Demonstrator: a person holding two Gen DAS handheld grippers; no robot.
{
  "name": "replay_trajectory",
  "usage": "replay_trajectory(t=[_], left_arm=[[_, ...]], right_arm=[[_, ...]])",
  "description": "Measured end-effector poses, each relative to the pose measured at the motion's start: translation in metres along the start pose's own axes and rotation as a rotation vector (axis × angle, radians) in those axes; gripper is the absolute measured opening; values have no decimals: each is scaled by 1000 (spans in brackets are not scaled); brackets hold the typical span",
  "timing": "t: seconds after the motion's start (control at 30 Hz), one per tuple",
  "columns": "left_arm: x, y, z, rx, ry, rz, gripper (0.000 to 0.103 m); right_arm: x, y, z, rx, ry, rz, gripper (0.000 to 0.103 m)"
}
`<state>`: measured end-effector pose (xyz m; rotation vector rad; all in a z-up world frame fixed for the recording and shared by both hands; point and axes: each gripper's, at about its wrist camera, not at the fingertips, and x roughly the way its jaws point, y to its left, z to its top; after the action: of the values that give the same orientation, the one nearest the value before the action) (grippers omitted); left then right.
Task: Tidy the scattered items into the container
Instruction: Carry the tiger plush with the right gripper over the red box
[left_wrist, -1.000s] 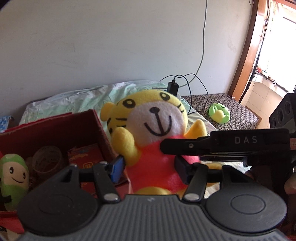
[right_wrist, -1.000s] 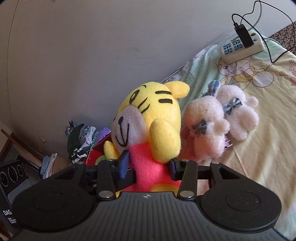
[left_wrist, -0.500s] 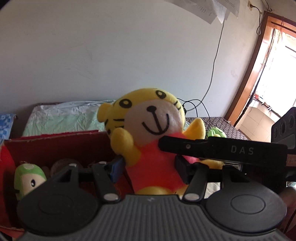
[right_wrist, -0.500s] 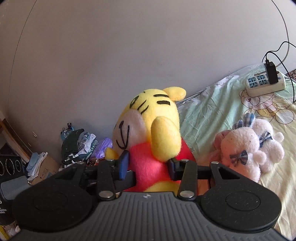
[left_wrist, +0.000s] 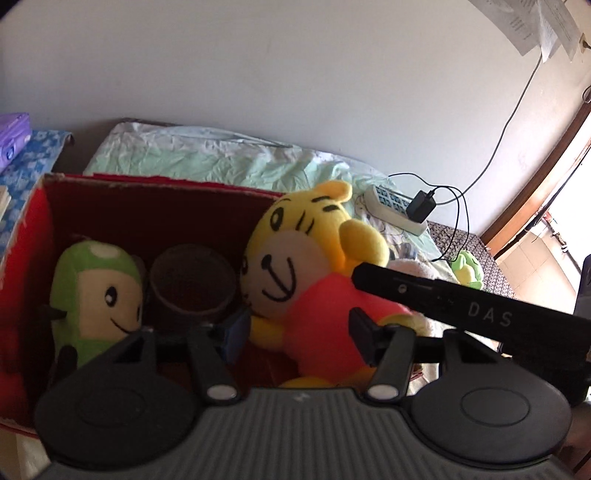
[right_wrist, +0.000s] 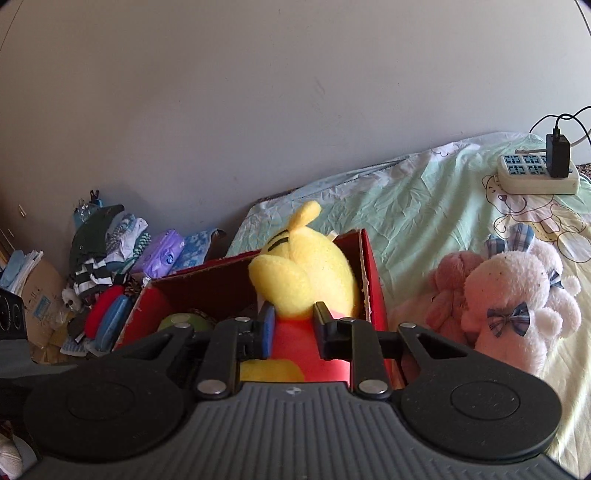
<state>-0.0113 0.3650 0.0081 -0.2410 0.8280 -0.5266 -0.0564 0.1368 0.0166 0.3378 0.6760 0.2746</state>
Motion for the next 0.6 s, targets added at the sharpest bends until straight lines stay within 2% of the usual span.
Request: replay_trajectory(t=[0.1,0.27,0.53,0.6], left_arm=[[5,-5,-2,15,18,-9,60],[15,-13,3,64,32,-2,60],[38,-23,14,117,66,-70,61],[47,-23,16,98,89,-100,67]], right_arm=[[9,-8,-5,56,48,0,22],[6,-12,-6,92,48,29,22],[4,-14,-1,110,17,45,28],[5,-19,-2,135,20,45,28]])
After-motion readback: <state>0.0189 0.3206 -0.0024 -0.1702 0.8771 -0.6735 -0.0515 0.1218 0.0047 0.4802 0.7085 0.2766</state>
